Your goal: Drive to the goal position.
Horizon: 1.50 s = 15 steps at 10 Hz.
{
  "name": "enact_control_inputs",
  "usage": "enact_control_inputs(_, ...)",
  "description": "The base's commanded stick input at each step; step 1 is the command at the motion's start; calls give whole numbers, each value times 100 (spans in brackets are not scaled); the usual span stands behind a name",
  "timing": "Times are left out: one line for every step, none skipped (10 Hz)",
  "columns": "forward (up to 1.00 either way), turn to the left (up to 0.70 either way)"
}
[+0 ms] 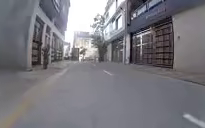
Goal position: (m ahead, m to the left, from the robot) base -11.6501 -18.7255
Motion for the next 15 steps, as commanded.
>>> enact_control_inputs(100, 0)
enact_control_inputs(100, 0)
enact_control_inputs(100, 0)
enact_control_inputs(91, 0)
enact_control_inputs(40, 0)
enact_control_inputs(0, 0)
enact_control_inputs(0, 0)
enact_control_inputs(0, -8)
enact_control_inputs(0, -100)
enact_control_inputs(0, -100)
enact_control_inputs(0, -100)
enact_control_inputs(0, -100)
enact_control_inputs(0, -100)
enact_control_inputs(0, -100)
enact_control_inputs(0, -100)
